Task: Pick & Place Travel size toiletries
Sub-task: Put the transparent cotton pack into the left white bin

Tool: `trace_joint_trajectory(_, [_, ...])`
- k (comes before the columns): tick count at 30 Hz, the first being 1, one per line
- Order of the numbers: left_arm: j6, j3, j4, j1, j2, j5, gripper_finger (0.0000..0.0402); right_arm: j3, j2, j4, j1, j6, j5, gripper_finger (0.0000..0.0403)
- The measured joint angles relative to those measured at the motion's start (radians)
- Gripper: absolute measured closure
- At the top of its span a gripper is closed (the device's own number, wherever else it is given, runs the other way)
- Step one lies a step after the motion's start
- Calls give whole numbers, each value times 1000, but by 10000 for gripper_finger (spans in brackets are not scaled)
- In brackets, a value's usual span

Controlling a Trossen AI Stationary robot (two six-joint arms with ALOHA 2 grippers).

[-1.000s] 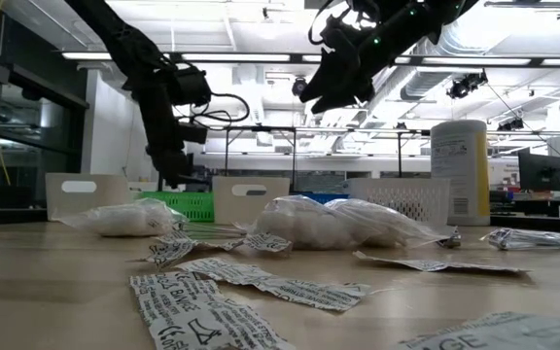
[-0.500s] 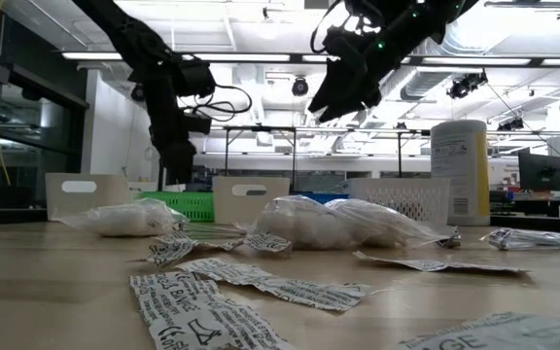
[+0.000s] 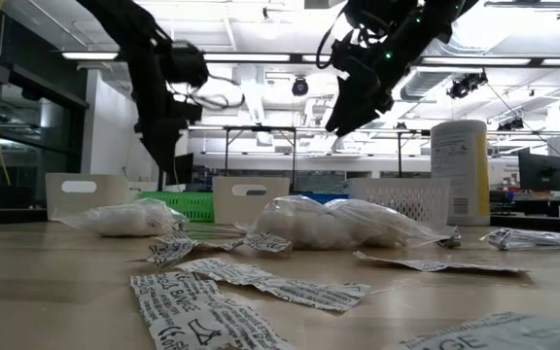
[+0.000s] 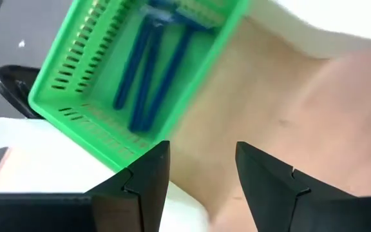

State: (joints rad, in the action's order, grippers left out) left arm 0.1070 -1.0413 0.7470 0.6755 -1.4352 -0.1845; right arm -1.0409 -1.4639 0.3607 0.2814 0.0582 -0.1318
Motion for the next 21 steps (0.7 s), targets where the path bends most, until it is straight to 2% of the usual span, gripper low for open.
trace_joint_trajectory(9, [-78, 108, 46, -237, 166, 1, 226, 49, 0, -7, 3, -9, -5, 89])
trace_joint_trajectory(15, [-120, 164, 82, -397, 182, 5, 226, 77, 0, -11, 3, -10, -5, 89])
trace_joint_trajectory(19, [-141, 194, 30, -490, 181, 26, 226, 78, 0, -21, 3, -16, -8, 89])
trace_joint_trajectory(21, [-142, 198, 5, -529, 181, 67, 223, 78, 0, -26, 3, -23, -8, 89])
